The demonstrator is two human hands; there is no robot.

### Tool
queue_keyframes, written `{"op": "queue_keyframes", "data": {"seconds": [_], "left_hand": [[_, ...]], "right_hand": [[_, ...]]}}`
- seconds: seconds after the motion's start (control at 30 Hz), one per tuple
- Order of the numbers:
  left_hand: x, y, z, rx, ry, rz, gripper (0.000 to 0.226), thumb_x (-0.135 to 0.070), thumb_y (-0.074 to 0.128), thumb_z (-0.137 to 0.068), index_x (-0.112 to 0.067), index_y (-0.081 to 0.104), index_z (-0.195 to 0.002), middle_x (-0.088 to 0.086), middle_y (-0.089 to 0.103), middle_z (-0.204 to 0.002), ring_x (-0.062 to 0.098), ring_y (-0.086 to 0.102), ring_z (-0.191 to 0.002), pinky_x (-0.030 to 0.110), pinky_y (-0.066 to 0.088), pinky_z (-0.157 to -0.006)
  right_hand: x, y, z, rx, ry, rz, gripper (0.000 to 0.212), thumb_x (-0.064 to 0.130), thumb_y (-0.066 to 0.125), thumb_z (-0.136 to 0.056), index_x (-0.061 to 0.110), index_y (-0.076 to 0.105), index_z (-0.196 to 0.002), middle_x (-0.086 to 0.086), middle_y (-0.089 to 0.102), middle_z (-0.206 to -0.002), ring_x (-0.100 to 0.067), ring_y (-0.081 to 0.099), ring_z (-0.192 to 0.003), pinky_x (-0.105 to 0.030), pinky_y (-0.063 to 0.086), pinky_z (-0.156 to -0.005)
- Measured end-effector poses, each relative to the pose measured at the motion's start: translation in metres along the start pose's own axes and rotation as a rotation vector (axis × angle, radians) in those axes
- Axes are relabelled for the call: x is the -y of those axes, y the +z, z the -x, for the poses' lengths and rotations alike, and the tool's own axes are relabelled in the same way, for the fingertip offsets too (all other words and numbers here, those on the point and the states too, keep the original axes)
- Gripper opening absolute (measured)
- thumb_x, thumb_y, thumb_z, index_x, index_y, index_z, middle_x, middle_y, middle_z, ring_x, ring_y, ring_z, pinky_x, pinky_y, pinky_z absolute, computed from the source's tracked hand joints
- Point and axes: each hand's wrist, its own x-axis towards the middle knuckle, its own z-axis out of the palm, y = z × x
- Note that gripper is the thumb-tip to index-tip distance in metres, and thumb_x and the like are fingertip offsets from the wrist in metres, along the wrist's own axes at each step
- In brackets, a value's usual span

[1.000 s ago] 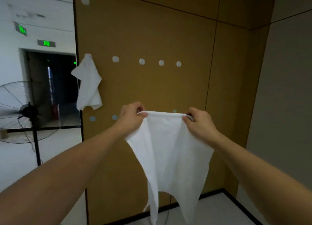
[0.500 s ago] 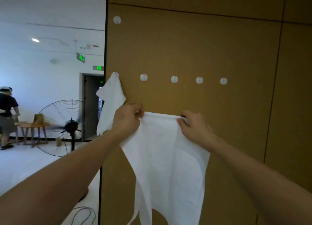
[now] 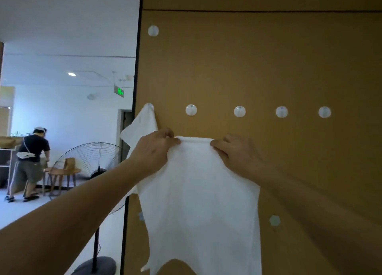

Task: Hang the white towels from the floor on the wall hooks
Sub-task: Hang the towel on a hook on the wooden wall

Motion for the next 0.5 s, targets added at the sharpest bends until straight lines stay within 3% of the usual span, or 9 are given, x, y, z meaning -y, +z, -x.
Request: {"op": "queue_keyframes", "data": {"seconds": [0.13, 0.27, 0.37, 0.5], "left_hand": [[0.043, 0.043, -0.034, 0.025, 0.071, -0.055, 0.042, -0.012, 0.051, -0.090, -0.022, 0.054, -0.131, 0.003, 0.049, -0.122, 0.027, 0.055, -0.094, 0.039, 0.051, -0.074], [0.082, 0.084, -0.081, 0.005, 0.087, -0.075, 0.035, -0.021, 0.049, -0.093, -0.019, 0.049, -0.128, 0.004, 0.044, -0.121, 0.019, 0.047, -0.088, 0.036, 0.052, -0.071], [0.104, 0.109, -0.122, 0.011, 0.071, -0.047, 0.031, -0.031, 0.038, -0.097, -0.020, 0.047, -0.124, 0.000, 0.043, -0.110, 0.015, 0.042, -0.090, 0.026, 0.036, -0.064], [0.122, 0.128, -0.163, -0.005, 0.090, -0.106, 0.040, -0.029, 0.024, -0.092, -0.017, 0.045, -0.124, 0.003, 0.042, -0.107, 0.023, 0.045, -0.092, 0.033, 0.028, -0.068]], "right_hand": [[-0.022, 0.050, -0.043, -0.023, 0.002, 0.084, 0.020, 0.013, 0.074, -0.082, 0.015, 0.075, -0.101, -0.007, 0.047, -0.063, -0.029, 0.051, -0.052, -0.027, 0.028, -0.049], [-0.049, 0.097, -0.091, -0.014, 0.064, 0.164, 0.029, 0.027, 0.056, -0.094, 0.022, 0.068, -0.120, -0.005, 0.044, -0.074, -0.031, 0.054, -0.068, -0.031, 0.033, -0.056], [-0.070, 0.121, -0.127, -0.025, 0.082, 0.223, 0.031, 0.032, 0.048, -0.095, 0.020, 0.069, -0.115, -0.010, 0.054, -0.080, -0.030, 0.055, -0.069, -0.031, 0.036, -0.057], [-0.096, 0.143, -0.170, -0.015, 0.134, 0.291, 0.034, 0.036, 0.042, -0.097, 0.026, 0.069, -0.115, -0.008, 0.057, -0.087, -0.028, 0.058, -0.075, -0.031, 0.035, -0.060]]}}
